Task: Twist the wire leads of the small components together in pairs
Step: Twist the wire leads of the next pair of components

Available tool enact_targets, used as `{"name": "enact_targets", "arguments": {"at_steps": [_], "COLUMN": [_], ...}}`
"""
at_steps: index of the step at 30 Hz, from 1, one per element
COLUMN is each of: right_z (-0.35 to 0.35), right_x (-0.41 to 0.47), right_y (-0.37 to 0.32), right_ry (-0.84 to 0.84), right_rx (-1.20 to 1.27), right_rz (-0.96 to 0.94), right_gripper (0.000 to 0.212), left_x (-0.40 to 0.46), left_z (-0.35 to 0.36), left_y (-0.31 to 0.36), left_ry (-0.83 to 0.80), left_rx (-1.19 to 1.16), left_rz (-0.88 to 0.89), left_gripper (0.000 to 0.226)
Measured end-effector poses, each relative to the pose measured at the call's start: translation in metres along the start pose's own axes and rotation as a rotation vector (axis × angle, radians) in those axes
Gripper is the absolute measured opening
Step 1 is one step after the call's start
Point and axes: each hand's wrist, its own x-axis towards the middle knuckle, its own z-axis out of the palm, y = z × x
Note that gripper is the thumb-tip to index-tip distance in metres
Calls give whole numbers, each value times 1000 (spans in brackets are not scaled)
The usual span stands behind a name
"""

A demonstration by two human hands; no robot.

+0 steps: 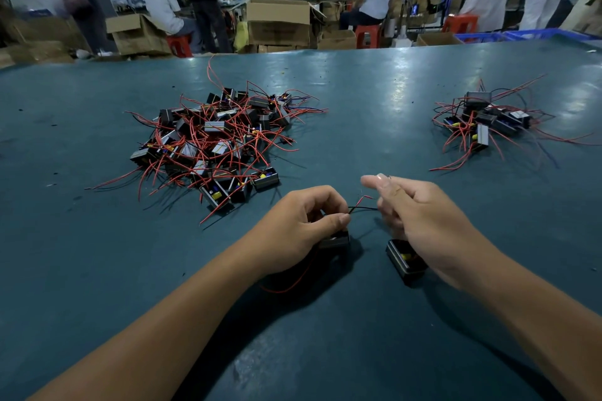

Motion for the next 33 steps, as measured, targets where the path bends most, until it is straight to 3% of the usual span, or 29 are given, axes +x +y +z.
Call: {"name": "enact_targets", "arguments": {"at_steps": [3, 8, 13, 18, 33], "right_z": [3, 2, 4, 7, 12], "right_x": [0, -1, -4, -7, -11], "right_y": [-4, -3, -3, -2, -4], "right_ry": [-53, -80, 20, 114, 70], "right_rx": [51, 21, -30, -222, -168], "right_rz": [36, -6, 23, -46, -84], "right_gripper": [23, 35, 3, 12, 14], "left_x": [0, 1, 2, 1, 1], "left_z": [-1, -2, -3, -6, 0], "left_y": [-1, -2, -5, -6, -8], "left_ry": [-1, -10, -31, -73, 0], "left_rx": [-2, -25, -61, -111, -215], "left_rz": [-1, -11, -11, -28, -77], "left_gripper": [14, 15, 10, 9, 13]}}
